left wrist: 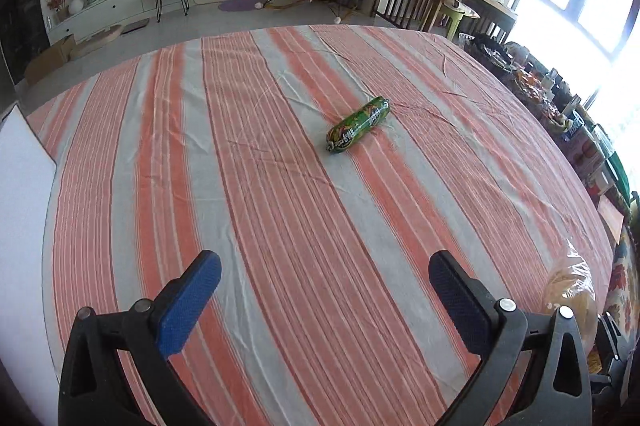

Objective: Organize snacks
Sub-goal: 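Grasp the green sausage stick with the left tool while the right tool holds the bread bag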

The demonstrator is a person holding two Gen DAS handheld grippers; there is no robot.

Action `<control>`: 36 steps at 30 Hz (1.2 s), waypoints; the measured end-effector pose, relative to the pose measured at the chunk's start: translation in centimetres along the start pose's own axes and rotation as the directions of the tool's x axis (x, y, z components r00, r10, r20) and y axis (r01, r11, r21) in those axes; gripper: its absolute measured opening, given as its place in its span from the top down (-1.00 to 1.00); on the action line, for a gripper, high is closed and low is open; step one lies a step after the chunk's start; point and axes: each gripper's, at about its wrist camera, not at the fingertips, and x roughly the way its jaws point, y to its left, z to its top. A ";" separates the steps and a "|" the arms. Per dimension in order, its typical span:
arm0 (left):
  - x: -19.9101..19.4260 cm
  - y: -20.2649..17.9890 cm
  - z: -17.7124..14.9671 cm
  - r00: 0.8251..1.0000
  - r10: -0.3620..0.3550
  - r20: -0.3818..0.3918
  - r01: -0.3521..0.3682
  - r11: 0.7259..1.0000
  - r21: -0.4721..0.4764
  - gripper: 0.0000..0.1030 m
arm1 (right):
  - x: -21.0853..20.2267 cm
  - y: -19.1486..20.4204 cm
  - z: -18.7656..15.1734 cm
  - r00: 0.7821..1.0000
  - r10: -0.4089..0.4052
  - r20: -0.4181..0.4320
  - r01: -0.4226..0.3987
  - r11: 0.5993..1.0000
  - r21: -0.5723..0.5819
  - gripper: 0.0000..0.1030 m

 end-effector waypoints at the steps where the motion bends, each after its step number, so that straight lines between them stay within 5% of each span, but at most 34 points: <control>1: 1.3 -0.6 1.6 0.999 0.040 0.002 -0.040 0.998 0.048 -0.99 | 0.5 -0.2 -0.1 1.000 0.006 -0.022 -0.006 1.000 0.008 -0.59; 5: 6.6 -3.0 6.1 0.992 0.122 -0.013 -0.117 0.976 0.186 -0.80 | 0.1 0.0 -0.4 1.000 0.015 -0.020 -0.016 1.000 -0.016 -0.59; 9: 10.3 -4.3 8.1 0.994 0.107 -0.039 -0.099 0.981 0.165 -0.53 | 0.2 0.7 -0.6 0.999 0.017 -0.032 -0.019 0.998 -0.062 -0.60; 11: 10.7 -4.4 8.2 0.999 0.030 -0.020 -0.027 0.990 0.142 0.13 | 0.3 1.0 -0.6 0.999 0.019 -0.036 -0.022 0.996 -0.082 -0.60; 13: 10.3 -4.6 7.6 0.999 0.031 0.012 -0.033 0.986 0.161 0.54 | 0.4 1.1 -0.6 0.999 0.021 -0.039 -0.025 0.995 -0.096 -0.60; 14: 10.0 -4.5 7.2 0.999 0.035 0.014 -0.037 0.985 0.166 0.56 | 0.5 1.0 -0.7 0.999 0.024 -0.039 -0.027 0.995 -0.099 -0.60; 18: 6.7 -2.2 3.1 0.999 0.053 -0.005 -0.053 0.995 0.090 0.56 | 0.3 1.1 -0.7 0.999 0.038 -0.031 -0.041 0.994 -0.106 -0.60; 25: -3.3 2.4 -11.0 0.997 0.072 0.013 -0.072 0.997 -0.008 0.54 | -0.2 5.5 -0.8 0.997 0.074 -0.033 -0.080 0.956 -0.282 -0.65; 27: -5.3 3.3 -13.9 0.998 0.060 0.036 -0.059 0.998 -0.036 0.33 | 0.6 6.9 -0.7 0.994 0.076 -0.079 -0.097 0.946 -0.310 -0.66; 29: -6.2 4.1 -15.2 0.999 0.024 0.040 -0.021 0.998 -0.063 -0.59 | 1.2 8.0 -0.5 0.992 0.059 -0.108 -0.091 0.943 -0.320 -0.67; 31: -6.3 4.7 -15.8 0.999 0.028 0.045 -0.024 0.996 -0.091 -0.73 | 1.1 8.7 0.1 0.990 0.067 -0.122 -0.104 0.939 -0.327 -0.67; 36: -6.1 4.3 -16.0 0.996 0.070 0.053 -0.068 0.997 -0.048 -0.74 | -0.4 10.1 1.1 0.993 0.035 -0.111 -0.075 0.920 -0.385 -0.65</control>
